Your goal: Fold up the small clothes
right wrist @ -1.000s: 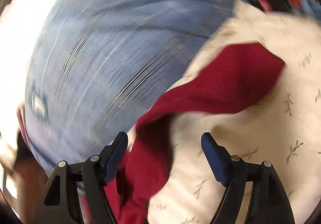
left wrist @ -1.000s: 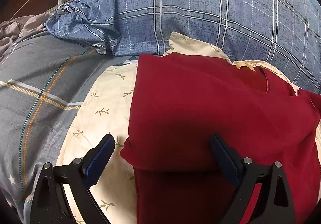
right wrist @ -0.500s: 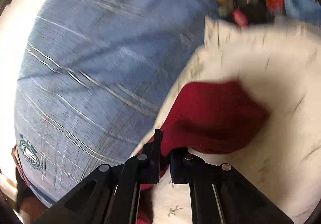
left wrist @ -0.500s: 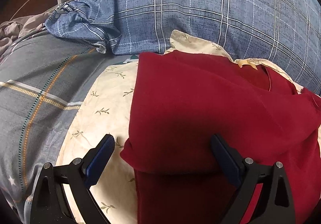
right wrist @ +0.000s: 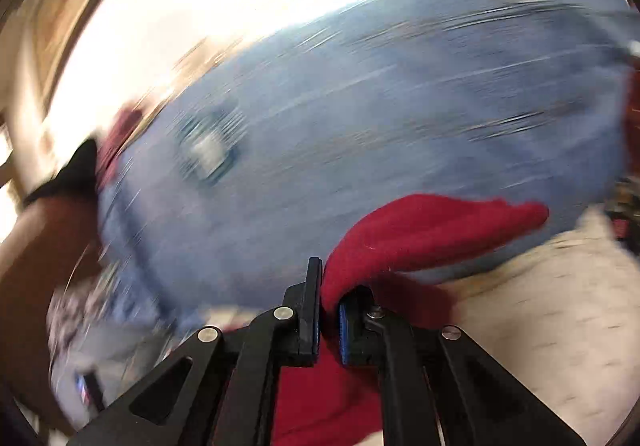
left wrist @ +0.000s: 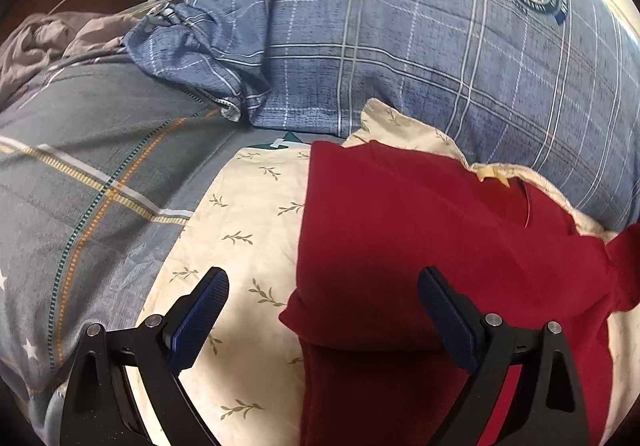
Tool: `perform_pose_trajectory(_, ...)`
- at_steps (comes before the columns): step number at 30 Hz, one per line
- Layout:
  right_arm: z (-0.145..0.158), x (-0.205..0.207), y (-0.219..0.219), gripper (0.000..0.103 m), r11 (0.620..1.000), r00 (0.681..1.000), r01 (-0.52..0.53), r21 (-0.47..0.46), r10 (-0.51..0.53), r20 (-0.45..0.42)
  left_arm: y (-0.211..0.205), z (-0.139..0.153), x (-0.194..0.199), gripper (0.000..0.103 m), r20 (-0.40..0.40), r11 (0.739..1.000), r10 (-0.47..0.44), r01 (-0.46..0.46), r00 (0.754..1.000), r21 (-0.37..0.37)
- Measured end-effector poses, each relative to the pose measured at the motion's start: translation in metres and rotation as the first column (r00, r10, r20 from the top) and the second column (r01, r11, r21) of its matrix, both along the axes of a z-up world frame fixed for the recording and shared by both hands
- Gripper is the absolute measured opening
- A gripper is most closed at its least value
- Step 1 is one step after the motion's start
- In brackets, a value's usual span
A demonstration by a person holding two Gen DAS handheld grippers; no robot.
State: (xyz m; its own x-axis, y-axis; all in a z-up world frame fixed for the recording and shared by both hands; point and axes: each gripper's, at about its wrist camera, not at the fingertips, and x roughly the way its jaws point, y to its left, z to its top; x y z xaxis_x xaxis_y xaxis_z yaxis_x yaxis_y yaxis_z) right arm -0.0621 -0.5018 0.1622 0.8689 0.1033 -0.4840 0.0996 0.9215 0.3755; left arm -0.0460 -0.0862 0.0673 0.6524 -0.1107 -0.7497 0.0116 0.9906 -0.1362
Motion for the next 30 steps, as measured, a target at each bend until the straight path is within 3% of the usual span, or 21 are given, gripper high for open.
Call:
perform_pose_trajectory(4, -0.043, 0.030, 0.096, 0.006, 0.979, 0.978, -0.196, -0.048, 0.191, -0.085, 0.008, 0.002, 0.001, 0.095, 0.004, 1.000, 0.015, -0.015, 1.000, -0.025)
perform_pose_trajectory(6, -0.074, 0.045, 0.141, 0.012, 0.963, 0.958, -0.263, -0.053, 0.255, -0.130, 0.011, 0.001, 0.003, 0.095, -0.004, 0.999, 0.018, -0.018, 1.000, -0.044)
perform_pose_trajectory(7, -0.092, 0.051, 0.161, 0.017, 0.951, 0.943, -0.302, -0.061, 0.288, -0.167, 0.012, 0.000, 0.004, 0.095, -0.007, 0.998, 0.018, -0.018, 1.000, -0.052)
perform_pose_trajectory(8, -0.115, 0.057, 0.181, 0.036, 0.934, 0.915, -0.351, -0.069, 0.326, -0.239, 0.013, 0.000, 0.006, 0.095, -0.010, 0.998, 0.018, -0.019, 1.000, -0.056)
perform_pose_trajectory(10, -0.155, 0.055, 0.204, 0.048, 0.909, 0.848, -0.416, -0.036, 0.373, -0.378, 0.015, 0.000, 0.008, 0.095, -0.016, 0.998, 0.023, -0.024, 1.000, -0.062)
perform_pose_trajectory(11, -0.159, 0.045, 0.208, 0.050, 0.907, 0.862, -0.415, -0.069, 0.368, -0.348, 0.017, 0.000, 0.008, 0.095, -0.016, 0.997, 0.024, -0.025, 1.000, -0.070)
perform_pose_trajectory(13, -0.151, 0.033, 0.208, 0.062, 0.893, 0.877, -0.429, -0.134, 0.376, -0.298, 0.020, 0.002, 0.008, 0.095, -0.014, 0.996, 0.027, -0.028, 1.000, -0.089)
perform_pose_trajectory(15, -0.143, 0.027, 0.201, 0.064, 0.892, 0.881, -0.429, -0.141, 0.378, -0.284, 0.021, 0.003, 0.009, 0.095, -0.011, 0.994, 0.034, -0.035, 0.999, -0.100)
perform_pose_trajectory(20, -0.126, 0.037, 0.172, 0.070, 0.942, 0.932, -0.316, -0.110, 0.287, -0.221, 0.020, 0.002, 0.009, 0.095, -0.016, 0.995, 0.025, -0.026, 1.000, -0.093)
perform_pose_trajectory(22, -0.124, 0.050, 0.174, 0.070, 0.942, 0.925, -0.331, -0.055, 0.312, -0.218, 0.024, 0.003, 0.010, 0.095, -0.015, 0.995, 0.034, -0.036, 0.999, -0.098)
perform_pose_trajectory(24, -0.120, 0.054, 0.197, 0.070, 0.917, 0.902, -0.398, -0.035, 0.384, -0.199, 0.034, 0.006, 0.011, 0.095, -0.008, 0.990, 0.056, -0.057, 0.998, -0.131)
perform_pose_trajectory(27, -0.115, 0.042, 0.231, 0.069, 0.838, 0.840, -0.535, -0.106, 0.514, -0.175, 0.052, 0.008, 0.012, 0.095, -0.006, 0.973, 0.087, -0.086, 0.996, -0.212)
perform_pose_trajectory(30, -0.122, 0.035, 0.240, 0.069, 0.824, 0.834, -0.542, -0.163, 0.505, -0.221, 0.062, 0.006, 0.012, 0.095, -0.018, 0.957, 0.096, -0.097, 0.995, -0.273)
